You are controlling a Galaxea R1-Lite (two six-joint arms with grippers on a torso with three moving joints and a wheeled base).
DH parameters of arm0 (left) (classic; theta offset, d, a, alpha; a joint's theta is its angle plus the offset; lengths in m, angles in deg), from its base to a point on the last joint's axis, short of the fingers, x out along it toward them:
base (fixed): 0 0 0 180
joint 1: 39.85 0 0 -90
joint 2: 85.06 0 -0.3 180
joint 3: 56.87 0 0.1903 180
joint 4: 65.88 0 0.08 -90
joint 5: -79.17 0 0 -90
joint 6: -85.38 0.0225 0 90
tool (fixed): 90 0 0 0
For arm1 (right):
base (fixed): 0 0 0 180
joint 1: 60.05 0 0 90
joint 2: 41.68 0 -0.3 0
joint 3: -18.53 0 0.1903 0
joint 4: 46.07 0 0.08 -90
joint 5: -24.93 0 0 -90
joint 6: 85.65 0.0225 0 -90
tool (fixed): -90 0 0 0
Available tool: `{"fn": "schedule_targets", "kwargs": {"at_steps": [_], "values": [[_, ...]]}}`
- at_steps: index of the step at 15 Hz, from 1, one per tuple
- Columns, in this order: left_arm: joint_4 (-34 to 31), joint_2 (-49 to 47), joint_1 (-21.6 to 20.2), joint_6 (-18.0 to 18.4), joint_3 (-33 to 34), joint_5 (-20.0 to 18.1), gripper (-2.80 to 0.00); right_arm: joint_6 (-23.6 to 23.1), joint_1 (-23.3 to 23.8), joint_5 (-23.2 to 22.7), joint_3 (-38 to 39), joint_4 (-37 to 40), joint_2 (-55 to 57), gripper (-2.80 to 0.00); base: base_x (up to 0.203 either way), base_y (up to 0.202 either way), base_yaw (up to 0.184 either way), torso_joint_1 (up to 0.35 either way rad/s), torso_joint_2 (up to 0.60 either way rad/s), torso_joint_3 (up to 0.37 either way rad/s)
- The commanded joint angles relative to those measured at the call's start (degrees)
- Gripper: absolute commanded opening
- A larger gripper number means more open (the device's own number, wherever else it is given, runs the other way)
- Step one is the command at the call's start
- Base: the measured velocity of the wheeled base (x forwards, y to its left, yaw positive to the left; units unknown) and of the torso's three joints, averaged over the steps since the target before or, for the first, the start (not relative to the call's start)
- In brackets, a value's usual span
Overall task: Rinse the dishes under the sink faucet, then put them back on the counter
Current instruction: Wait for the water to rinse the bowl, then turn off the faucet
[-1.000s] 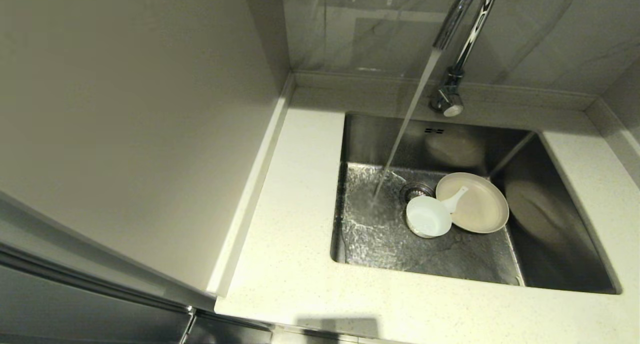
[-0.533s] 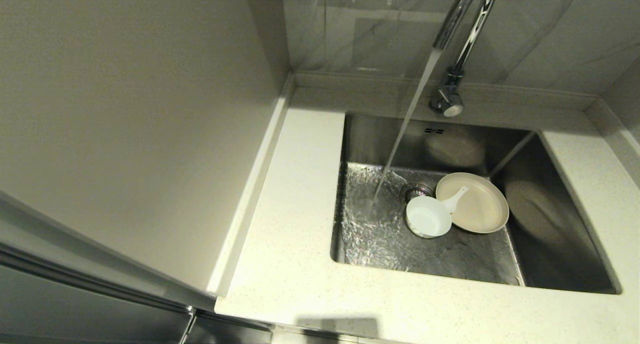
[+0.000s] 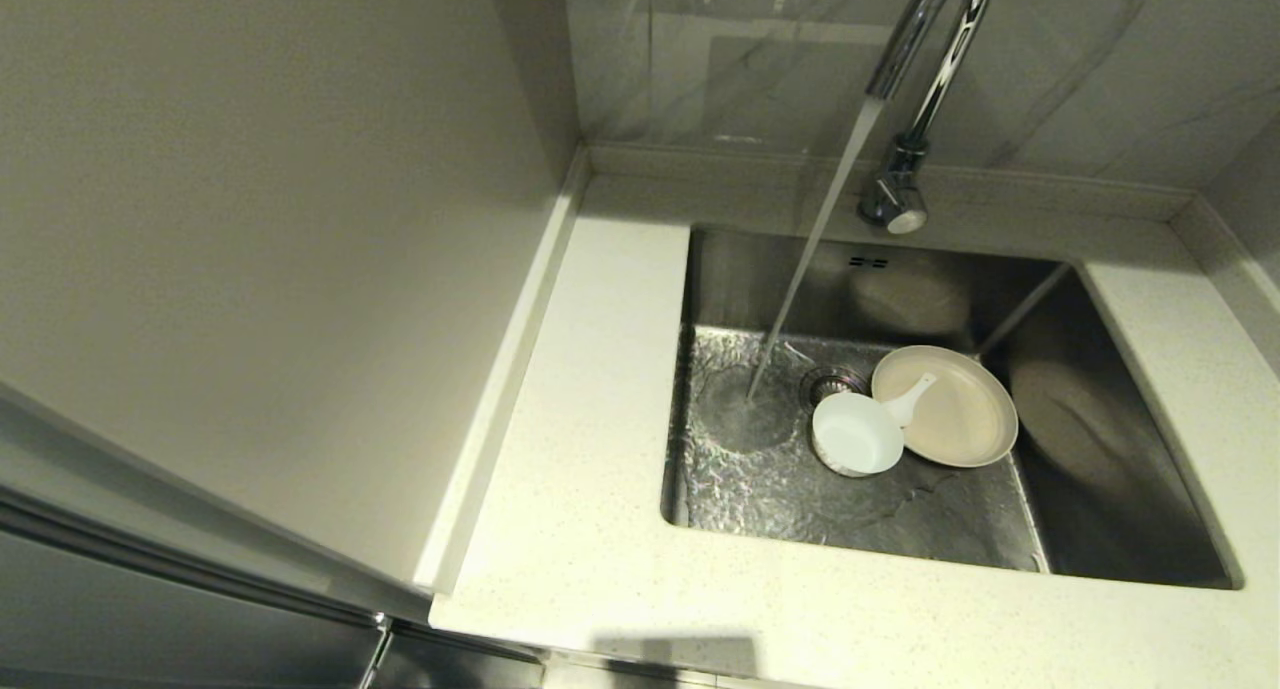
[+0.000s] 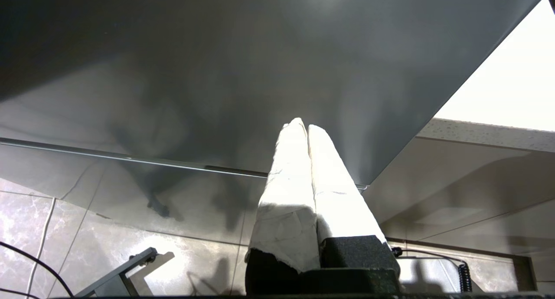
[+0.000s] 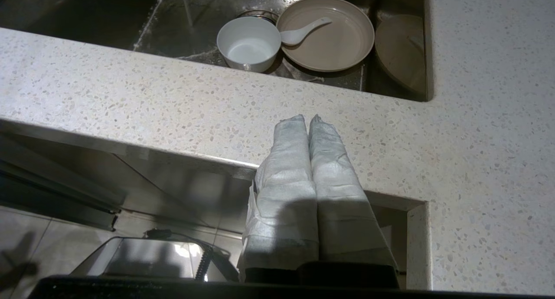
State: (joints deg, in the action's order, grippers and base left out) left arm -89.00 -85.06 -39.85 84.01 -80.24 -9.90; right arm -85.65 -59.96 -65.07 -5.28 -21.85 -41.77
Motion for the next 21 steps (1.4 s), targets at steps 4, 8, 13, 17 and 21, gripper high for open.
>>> {"fn": "schedule_targets", "kwargs": {"at_steps": [4, 8, 13, 17, 21], "values": [[0.02, 0.18, 0.00, -0.04, 0.00, 0.04, -2.80, -0.09, -0.01, -0.09, 0.00, 0.03, 0.19, -2.80, 0.000, 0.000, 0.000, 0.000, 0.00, 0.000], [0.02, 0.18, 0.00, -0.04, 0.00, 0.04, -2.80, -0.35, -0.01, -0.09, 0.00, -0.06, 0.19, -2.80, 0.000, 0.000, 0.000, 0.000, 0.00, 0.000], [0.02, 0.18, 0.00, -0.04, 0.00, 0.04, -2.80, -0.40, -0.01, 1.24, -2.77, -3.64, 6.58, -2.80, 0.000, 0.000, 0.000, 0.000, 0.00, 0.000], [0.02, 0.18, 0.00, -0.04, 0.00, 0.04, -2.80, 3.83, 0.97, 1.34, -15.60, -6.50, 27.35, -2.80, 0.000, 0.000, 0.000, 0.000, 0.00, 0.000], [0.02, 0.18, 0.00, -0.04, 0.00, 0.04, -2.80, 9.97, 0.92, 1.45, -45.02, -3.31, 54.53, -2.80, 0.000, 0.000, 0.000, 0.000, 0.00, 0.000]]}}
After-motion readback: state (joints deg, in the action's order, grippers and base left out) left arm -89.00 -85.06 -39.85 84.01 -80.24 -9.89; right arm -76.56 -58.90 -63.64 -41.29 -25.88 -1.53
